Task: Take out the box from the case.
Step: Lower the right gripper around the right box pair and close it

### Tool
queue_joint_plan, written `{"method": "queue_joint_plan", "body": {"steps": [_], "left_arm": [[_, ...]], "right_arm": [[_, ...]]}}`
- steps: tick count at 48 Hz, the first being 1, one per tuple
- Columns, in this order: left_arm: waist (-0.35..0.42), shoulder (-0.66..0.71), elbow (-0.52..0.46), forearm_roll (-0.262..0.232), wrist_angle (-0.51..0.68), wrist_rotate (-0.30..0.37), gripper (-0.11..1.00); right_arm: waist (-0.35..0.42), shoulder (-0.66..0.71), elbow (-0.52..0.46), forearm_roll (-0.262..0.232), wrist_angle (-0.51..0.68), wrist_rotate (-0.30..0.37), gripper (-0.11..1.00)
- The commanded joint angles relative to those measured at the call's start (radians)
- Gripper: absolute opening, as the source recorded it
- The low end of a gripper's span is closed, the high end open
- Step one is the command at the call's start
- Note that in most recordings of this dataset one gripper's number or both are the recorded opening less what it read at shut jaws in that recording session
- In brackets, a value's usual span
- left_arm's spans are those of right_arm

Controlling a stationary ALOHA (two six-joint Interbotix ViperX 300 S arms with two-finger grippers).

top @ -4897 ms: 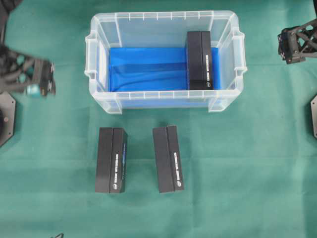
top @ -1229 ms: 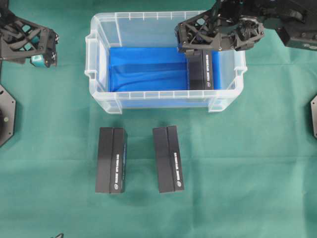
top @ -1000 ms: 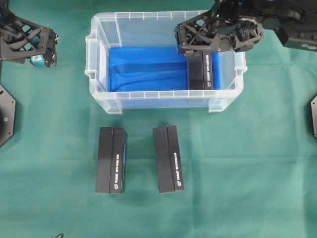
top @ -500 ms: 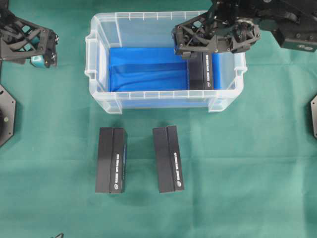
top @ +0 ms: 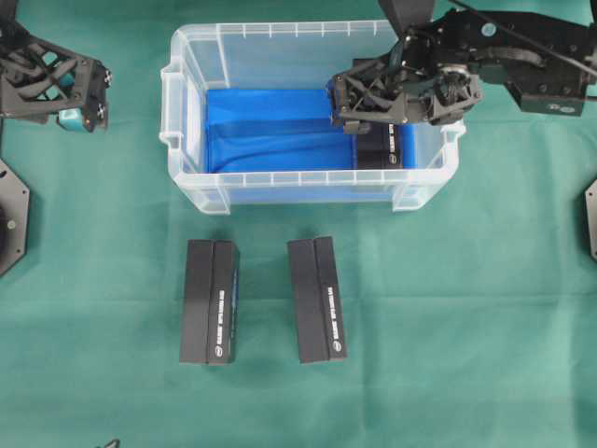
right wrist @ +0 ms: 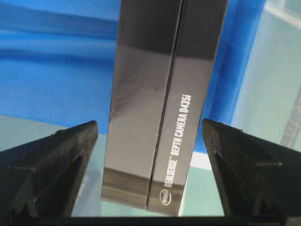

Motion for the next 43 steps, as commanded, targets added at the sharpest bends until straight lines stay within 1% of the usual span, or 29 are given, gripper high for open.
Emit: {"method": "queue_joint_plan", "body": {"steps": [1, 17, 39, 43], "left_arm": [[-0.008, -0.005, -0.020, -0.002, -0.003, -0.003, 0.95], [-0.012, -0.003, -0.021, -0.002, -0.003, -0.005, 0.95], [-0.023, -0.009, -0.015, -0.003, -0.003, -0.005, 0.95], [-0.021, -0.009, -0.015, -0.003, -0.003, -0.005, 0.95]], "right_arm": [[0.003, -0.012, 0.000, 0.003, -0.023, 0.000, 0.91], [0.000, 0.035, 0.003, 0.002, -0.083, -0.002, 0.91], [-0.023, 0.041, 0.002, 0.003, -0.074, 0.005, 0.91], [-0.023, 0.041, 0.002, 0.003, -0.066, 0.017, 0.91]]}}
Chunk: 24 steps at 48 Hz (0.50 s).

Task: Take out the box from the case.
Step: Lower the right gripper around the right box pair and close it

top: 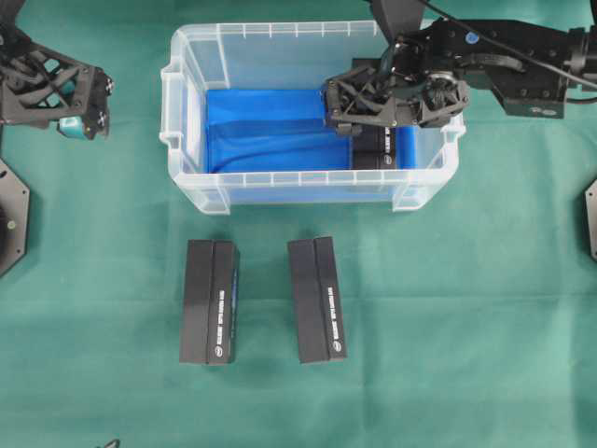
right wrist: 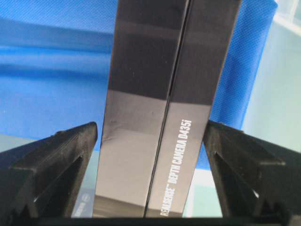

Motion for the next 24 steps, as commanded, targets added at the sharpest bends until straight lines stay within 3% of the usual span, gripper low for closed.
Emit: {"method": "queue_joint_plan", "body": {"steps": [1, 24], "left_arm": [[-0.002, -0.009, -0.015, -0.002, -0.003, 0.000, 0.95], [-0.006, -0.009, -0.015, -0.002, -0.003, -0.002, 0.95]], "right_arm": [[-0.012, -0.002, -0.008, -0.003, 0.002, 0.006, 0.91], [-0.012, -0.003, -0.011, 0.002, 0.009, 0.008, 0.91]]}}
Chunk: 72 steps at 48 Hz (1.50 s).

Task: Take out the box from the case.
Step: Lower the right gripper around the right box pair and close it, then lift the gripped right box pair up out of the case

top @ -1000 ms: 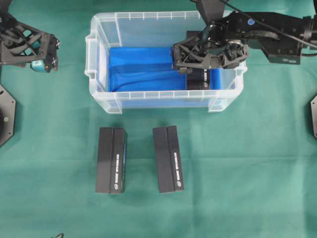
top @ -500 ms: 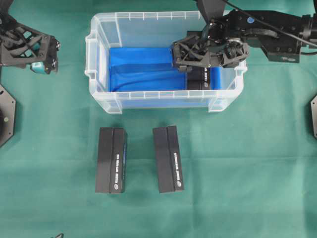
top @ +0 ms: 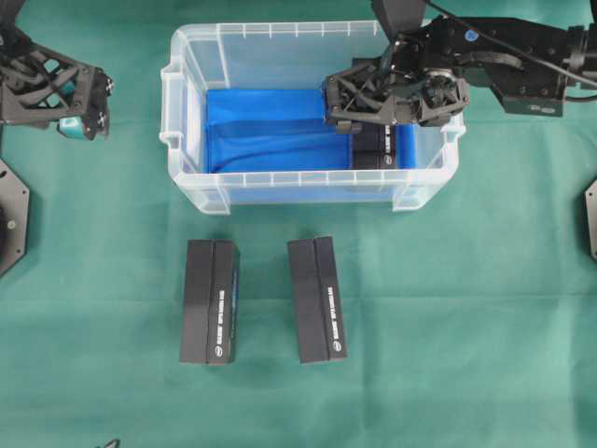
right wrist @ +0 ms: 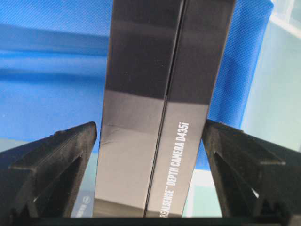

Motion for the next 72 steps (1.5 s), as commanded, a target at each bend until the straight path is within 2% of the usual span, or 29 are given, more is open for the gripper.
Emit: {"method": "queue_joint_plan", "body": {"steps": [1, 12, 18, 19, 31, 39, 44, 56, 72], "left_arm": [[-0.005, -0.011, -0.015, -0.002, -0.003, -0.002, 0.95], [-0.005, -0.009, -0.015, -0.002, -0.003, -0.002, 0.95], [-0.005, -0.009, -0.015, -0.002, -0.003, -0.002, 0.95], [-0.005, -0.009, -0.015, -0.002, -0.003, -0.002, 0.95], [-0.005, -0.009, -0.015, -0.002, -0.003, -0.002, 0.95], [-0.005, -0.009, -0.015, -0.002, -0.003, -0.003, 0.95], [-0.005, -0.009, -0.015, -0.002, -0.003, -0.003, 0.95], [-0.005, -0.009, -0.015, -0.002, -0.003, -0.003, 0.95], [-0.005, -0.009, -0.014, -0.002, -0.003, 0.000, 0.95]], "right_arm": [[-0.008, -0.006, -0.008, 0.002, 0.000, 0.000, 0.91], [-0.008, -0.005, -0.009, 0.005, 0.034, 0.000, 0.88], [-0.006, -0.006, -0.011, 0.003, 0.058, -0.003, 0.66], [-0.003, -0.006, -0.011, 0.002, 0.057, -0.005, 0.66], [0.008, -0.006, -0.026, -0.021, 0.058, -0.008, 0.66], [0.008, -0.015, -0.080, -0.043, 0.081, -0.008, 0.66], [0.008, -0.026, -0.121, -0.058, 0.140, -0.008, 0.66], [0.009, -0.049, -0.221, -0.055, 0.314, -0.008, 0.66], [0.012, -0.089, -0.314, -0.055, 0.410, -0.008, 0.66]]}}
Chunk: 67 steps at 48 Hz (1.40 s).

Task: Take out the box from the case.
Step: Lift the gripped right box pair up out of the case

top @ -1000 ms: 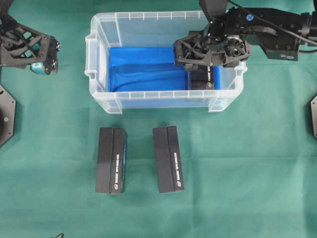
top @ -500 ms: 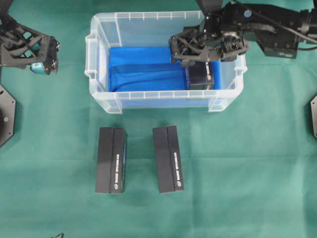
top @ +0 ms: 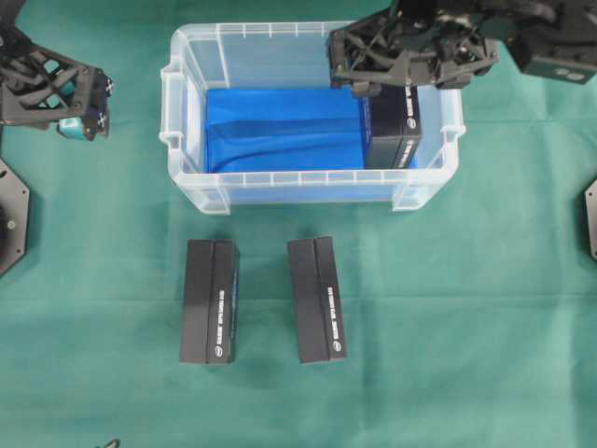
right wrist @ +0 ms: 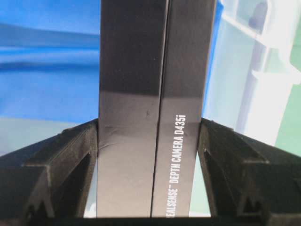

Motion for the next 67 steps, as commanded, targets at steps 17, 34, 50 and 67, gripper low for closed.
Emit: {"method": "queue_joint_plan", "body": {"steps": [17, 34, 50, 67], "left_arm": [[-0.003, -0.011, -0.014, 0.000, -0.003, 0.002, 0.95], [-0.003, -0.011, -0.014, 0.002, -0.003, 0.002, 0.95], [-0.003, -0.009, -0.014, 0.002, -0.003, -0.003, 0.95], [-0.003, -0.009, -0.015, 0.002, -0.003, -0.005, 0.95]], "right_arm": [[0.026, -0.048, -0.173, -0.009, 0.132, -0.003, 0.66], [0.037, -0.048, -0.210, -0.037, 0.170, -0.002, 0.66], [0.037, -0.048, -0.210, -0.037, 0.169, -0.002, 0.66], [0.043, -0.048, -0.210, -0.044, 0.169, -0.002, 0.66]]}}
